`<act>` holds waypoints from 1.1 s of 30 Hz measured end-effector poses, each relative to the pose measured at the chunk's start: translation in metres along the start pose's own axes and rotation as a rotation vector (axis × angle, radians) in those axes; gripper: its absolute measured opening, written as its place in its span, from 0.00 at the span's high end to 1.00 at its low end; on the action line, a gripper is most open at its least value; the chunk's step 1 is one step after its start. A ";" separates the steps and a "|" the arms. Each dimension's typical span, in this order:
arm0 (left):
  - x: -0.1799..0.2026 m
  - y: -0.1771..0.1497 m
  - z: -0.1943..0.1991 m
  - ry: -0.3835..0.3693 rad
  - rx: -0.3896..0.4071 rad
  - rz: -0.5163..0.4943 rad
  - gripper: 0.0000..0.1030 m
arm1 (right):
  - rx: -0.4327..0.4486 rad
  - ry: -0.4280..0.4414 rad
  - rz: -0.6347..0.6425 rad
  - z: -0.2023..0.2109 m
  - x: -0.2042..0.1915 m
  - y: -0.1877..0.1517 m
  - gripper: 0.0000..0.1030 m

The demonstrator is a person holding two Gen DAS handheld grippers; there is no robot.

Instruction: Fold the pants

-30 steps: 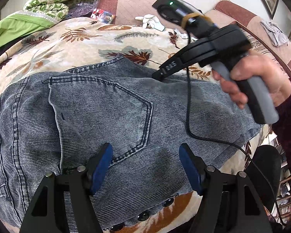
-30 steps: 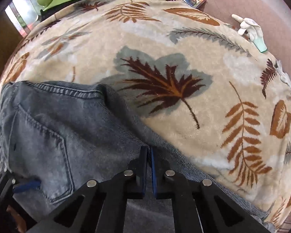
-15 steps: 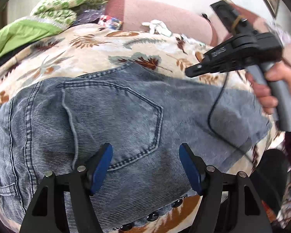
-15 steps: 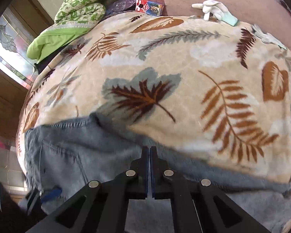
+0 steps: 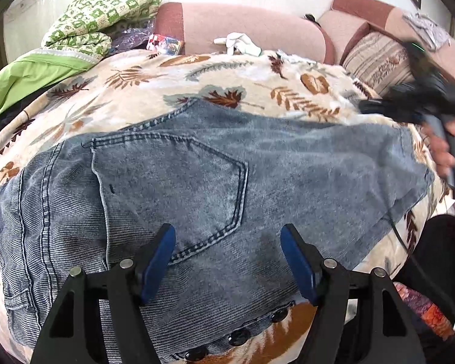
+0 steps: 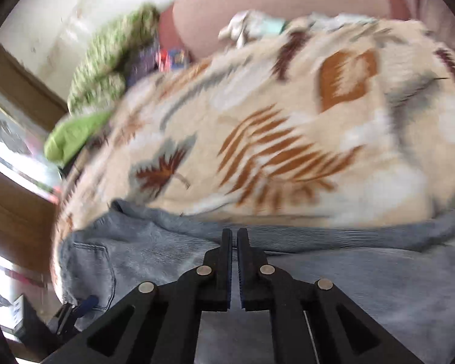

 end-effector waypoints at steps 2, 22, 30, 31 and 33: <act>-0.002 0.002 0.003 -0.021 0.024 0.017 0.30 | 0.078 0.036 -0.057 0.046 0.037 -0.002 0.95; 0.095 0.093 -0.059 -0.234 -0.097 -0.052 0.29 | 0.143 0.168 -0.356 0.057 0.107 -0.016 0.19; 0.130 0.076 -0.075 -0.136 -0.160 -0.245 0.15 | 0.047 0.052 -0.341 0.003 0.122 -0.004 0.19; 0.132 0.075 -0.076 -0.126 -0.170 -0.255 0.11 | 0.057 0.048 -0.326 0.003 0.121 -0.001 0.19; 0.136 0.072 -0.077 -0.111 -0.176 -0.268 0.07 | 0.048 0.052 -0.336 0.001 0.122 0.002 0.19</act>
Point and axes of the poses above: each gripper's, at about its wrist camera, not at the fingertips, and z roughly against the way its jaws point, x to its right, y to its top, the point moved 1 cm from there along -z, roughly the way its jaws point, and after that the axes turned 13 degrees about -z, right-handed, at the moved point
